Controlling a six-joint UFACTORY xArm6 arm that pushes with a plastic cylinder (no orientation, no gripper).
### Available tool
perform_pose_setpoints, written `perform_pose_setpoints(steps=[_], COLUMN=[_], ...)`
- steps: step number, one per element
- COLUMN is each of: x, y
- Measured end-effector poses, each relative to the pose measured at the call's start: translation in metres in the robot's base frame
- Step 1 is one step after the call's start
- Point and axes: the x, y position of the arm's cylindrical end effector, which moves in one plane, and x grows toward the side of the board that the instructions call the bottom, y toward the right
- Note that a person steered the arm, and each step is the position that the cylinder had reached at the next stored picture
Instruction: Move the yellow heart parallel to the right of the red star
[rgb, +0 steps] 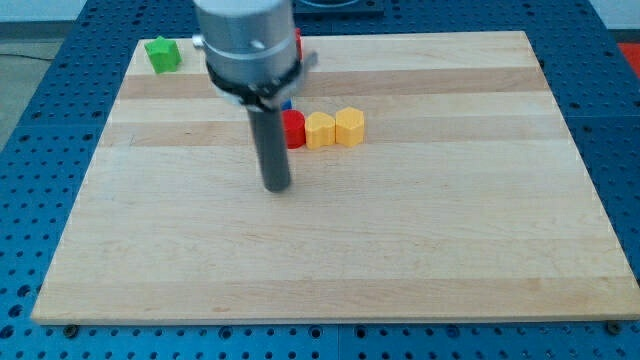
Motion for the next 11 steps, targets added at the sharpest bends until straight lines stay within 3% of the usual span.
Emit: perform_pose_setpoints(steps=[1, 2, 3, 4, 5, 6, 8, 10, 11], x=[-0.05, -0.112, -0.115, -0.063, -0.083, -0.122, -0.213, -0.289, -0.286], y=[0.046, 0.046, 0.052, 0.054, 0.004, 0.006, 0.065, 0.044, 0.0])
